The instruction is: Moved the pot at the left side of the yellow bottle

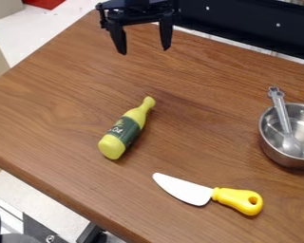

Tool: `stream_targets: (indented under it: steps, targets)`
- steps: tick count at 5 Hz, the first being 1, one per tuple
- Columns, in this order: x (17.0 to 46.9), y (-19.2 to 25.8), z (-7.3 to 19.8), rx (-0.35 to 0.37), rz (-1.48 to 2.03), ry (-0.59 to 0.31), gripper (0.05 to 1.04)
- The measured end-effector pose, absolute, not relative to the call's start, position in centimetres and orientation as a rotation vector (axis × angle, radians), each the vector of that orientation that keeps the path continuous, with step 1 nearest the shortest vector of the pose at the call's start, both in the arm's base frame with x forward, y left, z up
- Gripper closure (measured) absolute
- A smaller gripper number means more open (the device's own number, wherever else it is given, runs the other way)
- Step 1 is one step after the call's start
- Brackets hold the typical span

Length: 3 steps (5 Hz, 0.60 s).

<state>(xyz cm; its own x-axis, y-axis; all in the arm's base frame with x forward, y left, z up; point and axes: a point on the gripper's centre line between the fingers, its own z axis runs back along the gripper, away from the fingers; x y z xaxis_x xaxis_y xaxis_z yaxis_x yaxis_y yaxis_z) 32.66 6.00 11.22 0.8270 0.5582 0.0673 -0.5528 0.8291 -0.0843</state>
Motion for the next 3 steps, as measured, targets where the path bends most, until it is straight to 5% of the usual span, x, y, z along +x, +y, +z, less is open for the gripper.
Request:
stream_targets:
  steps: [3]
  targets:
    - [31.7, 2.3, 9.1, -0.09, 0.538, 0.014, 0.085]
